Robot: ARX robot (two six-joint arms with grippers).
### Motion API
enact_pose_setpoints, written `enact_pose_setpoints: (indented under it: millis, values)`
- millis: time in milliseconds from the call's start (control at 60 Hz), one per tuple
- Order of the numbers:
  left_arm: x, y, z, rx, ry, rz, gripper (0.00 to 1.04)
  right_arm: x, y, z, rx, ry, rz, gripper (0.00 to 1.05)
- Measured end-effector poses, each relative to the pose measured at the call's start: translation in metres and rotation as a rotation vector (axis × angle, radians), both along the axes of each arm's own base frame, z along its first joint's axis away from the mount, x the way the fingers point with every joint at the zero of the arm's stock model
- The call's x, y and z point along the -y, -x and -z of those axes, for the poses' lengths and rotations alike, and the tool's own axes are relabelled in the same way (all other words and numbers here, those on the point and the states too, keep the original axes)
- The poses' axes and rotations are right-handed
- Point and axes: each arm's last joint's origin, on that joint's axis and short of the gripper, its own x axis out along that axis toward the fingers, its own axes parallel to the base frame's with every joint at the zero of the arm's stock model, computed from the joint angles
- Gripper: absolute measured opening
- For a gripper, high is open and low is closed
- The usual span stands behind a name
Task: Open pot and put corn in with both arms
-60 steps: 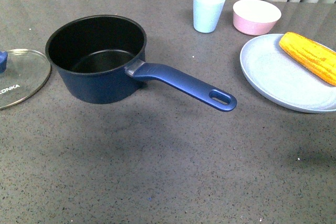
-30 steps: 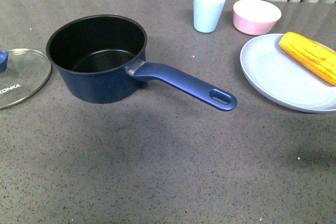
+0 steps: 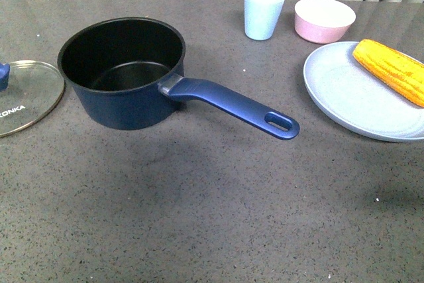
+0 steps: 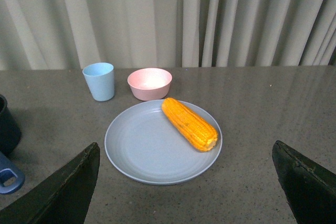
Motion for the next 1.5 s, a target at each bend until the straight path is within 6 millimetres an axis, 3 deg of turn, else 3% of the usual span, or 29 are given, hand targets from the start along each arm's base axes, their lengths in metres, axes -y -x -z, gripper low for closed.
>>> enact_pose_setpoints:
  millis: [350, 517, 550, 583, 633, 717, 933, 1033, 1183, 1500]
  values:
    - [0.0, 0.0, 0.0, 0.0, 0.0, 0.0, 0.96, 0.0, 0.0, 0.0, 0.0, 0.0, 0.0, 0.96]
    - [0.0, 0.0, 0.0, 0.0, 0.0, 0.0, 0.96, 0.0, 0.0, 0.0, 0.0, 0.0, 0.0, 0.96]
    - [0.0, 0.0, 0.0, 0.0, 0.0, 0.0, 0.96, 0.0, -0.001, 0.001, -0.073, -0.028, -0.019, 0.96]
    - [0.0, 0.0, 0.0, 0.0, 0.0, 0.0, 0.96, 0.001, -0.004, 0.001, -0.26, -0.109, -0.048, 0.96]
    - [0.0, 0.0, 0.0, 0.0, 0.0, 0.0, 0.96, 0.006, -0.019, -0.003, -0.39, -0.165, -0.03, 0.96]
    - [0.0, 0.0, 0.0, 0.0, 0.0, 0.0, 0.96, 0.01, -0.041, -0.012, -0.396, -0.151, -0.012, 0.96]
    - [0.0, 0.0, 0.0, 0.0, 0.0, 0.0, 0.96, 0.023, -0.124, -0.03, -0.354, 0.098, -0.097, 0.96]
    - [0.0, 0.0, 0.0, 0.0, 0.0, 0.0, 0.96, 0.027, -0.162, -0.021, -0.411, 0.184, -0.165, 0.96]
    - [0.0, 0.0, 0.0, 0.0, 0.0, 0.0, 0.96, 0.034, -0.203, -0.004, -0.487, 0.27, -0.183, 0.96]
    - [0.0, 0.0, 0.0, 0.0, 0.0, 0.0, 0.96, 0.05, -0.257, 0.043, -0.607, 0.335, -0.201, 0.96]
